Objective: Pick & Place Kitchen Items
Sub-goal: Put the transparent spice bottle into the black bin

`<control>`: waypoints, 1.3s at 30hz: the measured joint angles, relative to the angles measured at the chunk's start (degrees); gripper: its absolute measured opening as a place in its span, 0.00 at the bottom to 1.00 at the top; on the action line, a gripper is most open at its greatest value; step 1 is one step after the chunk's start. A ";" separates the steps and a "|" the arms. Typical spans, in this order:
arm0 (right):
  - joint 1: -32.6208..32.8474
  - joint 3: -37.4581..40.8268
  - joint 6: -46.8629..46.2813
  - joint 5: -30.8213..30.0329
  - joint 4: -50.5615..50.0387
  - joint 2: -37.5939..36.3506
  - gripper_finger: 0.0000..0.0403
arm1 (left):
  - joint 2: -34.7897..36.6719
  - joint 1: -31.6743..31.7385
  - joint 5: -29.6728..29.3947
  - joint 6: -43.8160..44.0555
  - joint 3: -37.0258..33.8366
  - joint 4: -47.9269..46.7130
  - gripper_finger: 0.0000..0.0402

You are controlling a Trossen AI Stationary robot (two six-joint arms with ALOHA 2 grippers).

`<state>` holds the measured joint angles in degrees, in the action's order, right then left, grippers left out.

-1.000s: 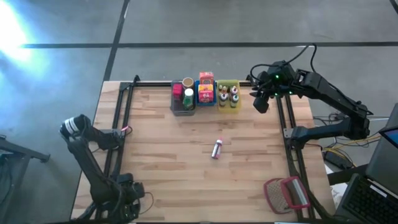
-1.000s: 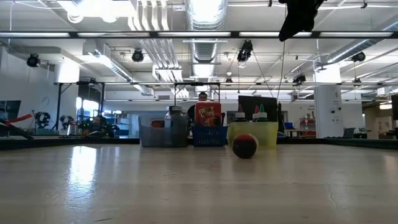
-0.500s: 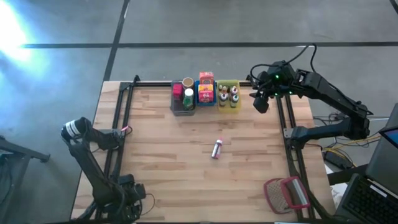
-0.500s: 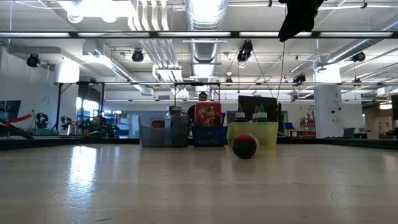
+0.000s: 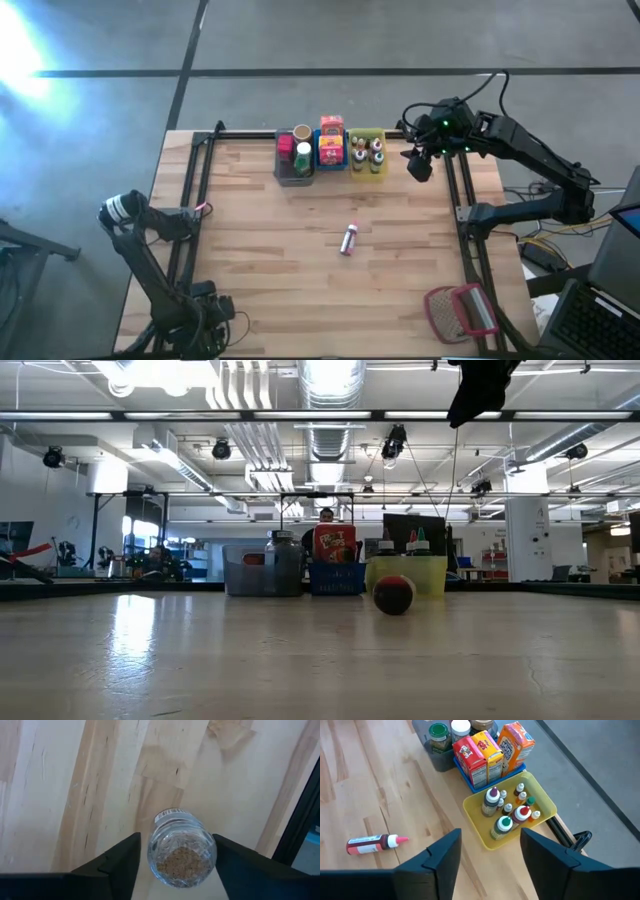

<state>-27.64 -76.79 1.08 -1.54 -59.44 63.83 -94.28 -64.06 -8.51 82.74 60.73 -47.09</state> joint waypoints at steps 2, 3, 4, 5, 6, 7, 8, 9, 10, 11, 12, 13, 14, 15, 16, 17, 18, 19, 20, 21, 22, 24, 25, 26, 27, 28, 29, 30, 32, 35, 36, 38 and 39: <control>0.00 0.00 0.00 0.00 0.01 0.00 0.50 | 0.00 0.02 -0.02 -0.01 0.00 0.00 0.57; 0.00 0.00 0.00 0.00 0.00 0.00 0.50 | 0.00 0.06 -0.02 -0.07 0.00 -0.01 0.54; -0.01 0.00 0.00 0.00 0.01 0.00 0.51 | 0.00 0.10 -0.12 -0.20 0.00 -0.01 0.52; 0.00 0.00 0.00 -0.01 0.00 0.00 0.51 | 0.00 0.14 -0.36 -0.40 0.00 -0.03 0.51; -0.01 0.00 0.00 0.00 0.00 0.00 0.52 | 0.00 0.20 -0.57 -0.44 0.00 -0.07 0.49; 0.00 0.00 0.00 -0.02 0.00 0.00 0.52 | 0.02 0.24 -0.59 -0.44 0.00 -0.07 0.48; 0.00 0.00 0.00 0.00 0.00 0.00 0.52 | 0.02 0.24 -0.68 -0.44 0.00 -0.07 0.47; 0.00 0.00 0.00 0.00 0.00 0.00 0.52 | 0.02 0.26 -0.93 -0.45 0.00 -0.07 0.47; 0.00 0.00 0.00 0.00 0.02 0.00 0.53 | 0.02 0.24 -1.07 -0.47 0.00 -0.07 0.47; 0.00 0.00 0.00 -0.01 0.00 0.00 0.53 | 0.02 0.24 -1.29 -0.47 0.00 -0.07 0.47; 0.00 0.00 0.00 0.00 0.02 0.00 0.54 | 0.02 0.27 -1.45 -0.47 0.00 -0.07 0.48; -0.02 0.00 0.00 0.00 0.00 0.00 0.54 | 0.02 0.30 -1.49 -0.46 -0.02 -0.07 0.49; -0.01 0.00 0.00 0.00 0.01 0.00 0.54 | 0.02 0.31 -1.49 -0.48 -0.02 -0.05 0.49; -0.01 0.00 0.00 0.00 0.00 0.00 0.55 | 0.02 0.31 -1.51 -0.47 -0.02 -0.07 0.49; 0.00 0.00 0.00 -0.02 0.00 0.00 0.55 | 0.02 0.31 -1.54 -0.48 -0.02 -0.07 0.49; 0.00 0.00 0.00 0.00 0.00 0.00 0.56 | 0.02 0.31 -1.55 -0.48 -0.02 -0.07 0.49; 0.00 0.00 0.00 0.00 0.00 0.00 0.56 | 0.02 0.31 -1.55 -0.46 -0.02 -0.06 0.49; 0.00 0.00 0.00 0.00 0.00 0.00 0.57 | 0.02 0.31 -1.57 -0.46 -0.02 -0.07 0.48; 0.00 0.00 0.00 0.00 0.00 0.00 0.57 | 0.02 0.31 -1.57 -0.44 -0.02 -0.07 0.48; 0.00 0.00 0.00 0.00 0.00 0.00 0.58 | 0.02 0.31 -1.59 -0.38 -0.02 -0.08 0.48; -0.01 0.00 0.00 0.00 0.00 0.00 0.59 | 0.02 0.31 -1.59 -0.35 -0.02 -0.07 0.48; 0.00 0.00 0.00 0.00 0.01 0.00 0.60 | 0.02 0.33 -1.60 -0.34 -0.02 -0.07 0.48; -0.01 0.00 0.01 0.00 0.02 0.00 0.61 | 0.02 0.33 -1.60 -0.33 -0.02 -0.07 0.48; 0.00 0.00 0.02 0.00 0.00 0.00 0.62 | 0.02 0.33 -1.60 -0.33 -0.02 -0.07 0.48; 0.00 0.00 0.00 0.00 0.00 0.00 0.63 | 0.02 0.35 -1.61 -0.33 -0.02 -0.07 0.48; 0.00 0.00 0.00 -0.02 0.00 0.00 0.63 | 0.02 0.37 -1.62 -0.33 -0.04 -0.07 0.48; 0.00 0.00 0.02 0.00 0.00 0.00 0.64 | 0.02 0.42 -1.62 -0.34 -0.04 -0.07 0.48; 0.00 0.00 0.00 0.00 0.00 0.00 0.65 | 0.02 0.49 -1.62 -0.39 -0.04 -0.08 0.48; -0.01 0.00 0.00 0.00 0.00 0.00 0.67 | 0.02 0.77 -1.62 -0.98 -0.04 -0.09 0.48; 0.00 0.00 0.01 -0.01 0.01 0.00 0.69 | 0.02 1.54 -1.98 -3.03 -0.07 -0.36 0.48; 0.00 0.00 0.00 0.00 0.00 0.00 0.70 | 0.02 2.00 -2.66 -3.60 -0.07 -0.71 0.48; 0.00 0.00 0.01 0.00 0.02 0.00 0.71 | 0.02 3.26 -4.53 -4.82 -0.11 -1.57 0.48; 0.00 0.00 0.00 0.00 0.00 0.00 0.72 | 0.02 4.12 -5.57 -4.98 -0.11 -1.96 0.48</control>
<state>-27.64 -76.79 1.08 -1.54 -59.44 63.83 -94.26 -59.93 -14.09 77.76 60.62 -49.05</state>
